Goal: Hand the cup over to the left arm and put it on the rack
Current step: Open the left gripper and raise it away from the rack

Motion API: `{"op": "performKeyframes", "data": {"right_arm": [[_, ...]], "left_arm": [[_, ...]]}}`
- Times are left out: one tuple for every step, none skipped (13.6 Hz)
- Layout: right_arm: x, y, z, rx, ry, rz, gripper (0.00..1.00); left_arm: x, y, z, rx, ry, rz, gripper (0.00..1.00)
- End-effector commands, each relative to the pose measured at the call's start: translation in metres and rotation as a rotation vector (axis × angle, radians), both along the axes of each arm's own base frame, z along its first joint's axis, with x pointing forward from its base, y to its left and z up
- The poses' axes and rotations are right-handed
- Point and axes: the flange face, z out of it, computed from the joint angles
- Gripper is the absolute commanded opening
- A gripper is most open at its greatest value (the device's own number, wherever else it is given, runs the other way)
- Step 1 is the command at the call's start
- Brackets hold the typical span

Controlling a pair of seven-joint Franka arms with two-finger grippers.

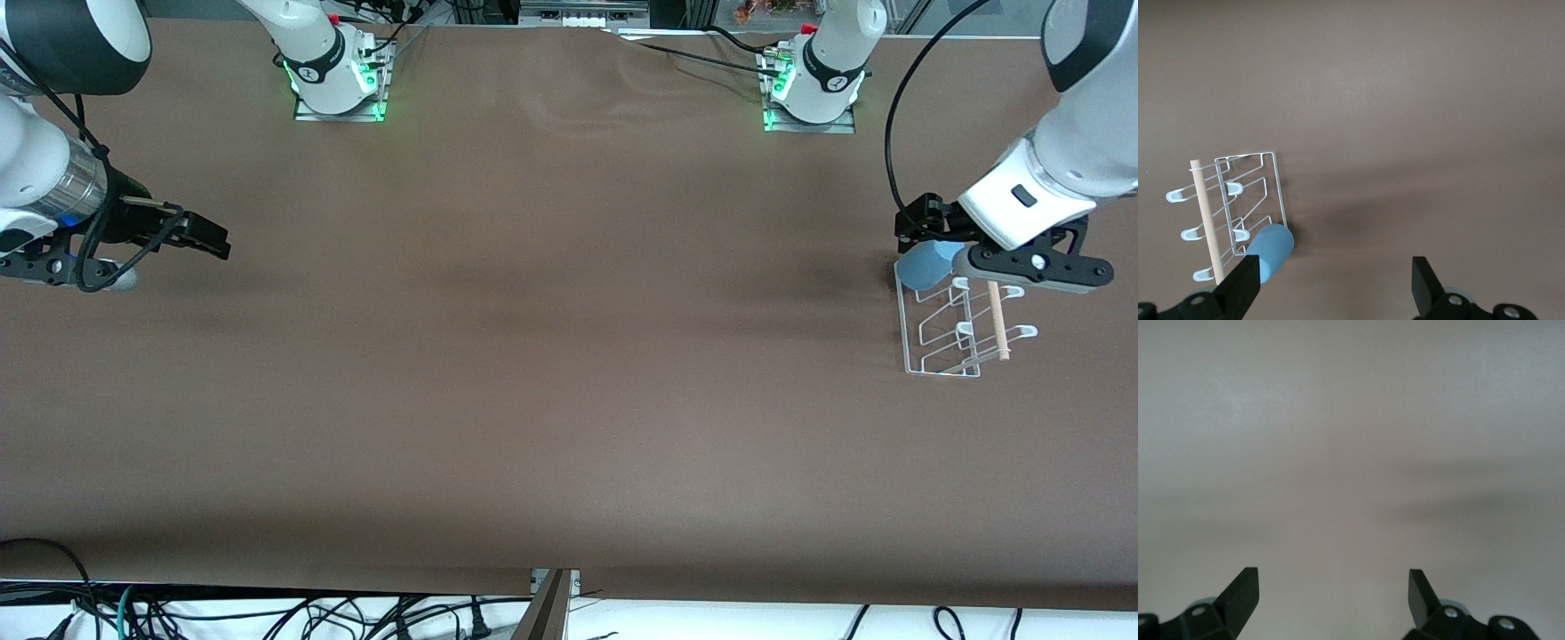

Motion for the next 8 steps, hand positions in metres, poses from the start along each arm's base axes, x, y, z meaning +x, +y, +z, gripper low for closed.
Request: {"op": "performKeyframes", "data": {"right_arm": [[-0.003,-0.001,0.000,0.000,0.005,0.014,0.99],[-0.003,-0.001,0.000,0.000,0.005,0.014,0.99],[-0.003,-0.001,0.000,0.000,0.005,0.014,0.99],[-0.003,-0.001,0.000,0.000,0.005,0.014,0.99],[-0.003,-0.001,-0.001,0.000,0.006,0.013,0.99],[-0.003,-0.001,-0.001,0.000,0.006,0.013,0.99],[-0.003,-0.001,-0.002,0.000,0.008,0.014,0.99],[-0.002,-0.001,-0.003,0.000,0.009,0.013,0.99]], "left_arm": [[-0.020,0.000,0.004,-0.015,-0.027,0.034,1.00],[-0.021,0.001,0.003,-0.017,-0.032,0.035,1.00],[-0.025,0.000,0.003,-0.016,-0.049,0.034,1.00],[-0.032,0.000,-0.001,-0.028,-0.062,0.039,1.00],[-0.034,0.005,-0.002,-0.036,-0.063,0.049,1.00],[-0.034,0.006,0.000,-0.037,-0.066,0.048,1.00],[-0.034,0.002,0.002,-0.039,-0.068,0.043,1.00],[-0.034,0.005,0.002,-0.040,-0.069,0.046,1.00]]}}
